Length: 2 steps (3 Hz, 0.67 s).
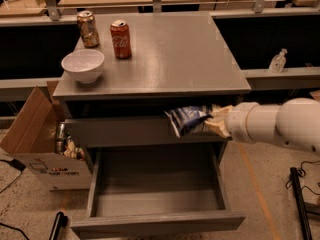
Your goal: Place blue chip bag into middle drawer
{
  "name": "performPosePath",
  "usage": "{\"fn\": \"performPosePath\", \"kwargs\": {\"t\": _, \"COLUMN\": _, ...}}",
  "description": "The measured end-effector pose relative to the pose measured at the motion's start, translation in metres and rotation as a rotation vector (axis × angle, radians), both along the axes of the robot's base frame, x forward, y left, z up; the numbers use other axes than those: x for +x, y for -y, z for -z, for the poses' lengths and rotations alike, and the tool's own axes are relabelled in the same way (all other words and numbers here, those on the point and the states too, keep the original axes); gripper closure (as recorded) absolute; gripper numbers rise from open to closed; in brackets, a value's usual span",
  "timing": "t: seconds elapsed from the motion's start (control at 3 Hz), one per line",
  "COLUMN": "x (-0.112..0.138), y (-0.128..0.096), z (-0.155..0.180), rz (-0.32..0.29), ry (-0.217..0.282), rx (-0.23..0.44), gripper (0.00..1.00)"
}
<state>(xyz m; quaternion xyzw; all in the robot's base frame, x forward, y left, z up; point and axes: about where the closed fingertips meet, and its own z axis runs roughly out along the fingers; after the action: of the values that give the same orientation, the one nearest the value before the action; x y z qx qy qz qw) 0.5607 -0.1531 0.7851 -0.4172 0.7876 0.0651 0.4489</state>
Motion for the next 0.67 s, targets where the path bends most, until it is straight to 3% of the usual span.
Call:
{"fn": "performPosePath", "kwargs": {"t": 0.33, "x": -0.0179, "y": 0.0153, "z": 0.0441, "rz": 0.015, "ry": -0.101, "rx": -0.007, "gripper": 1.0}}
{"fn": "performPosePath", "kwargs": {"t": 0.67, "x": -0.0179, "y": 0.0153, "z": 0.0441, "rz": 0.015, "ry": -0.101, "rx": -0.007, "gripper": 1.0}}
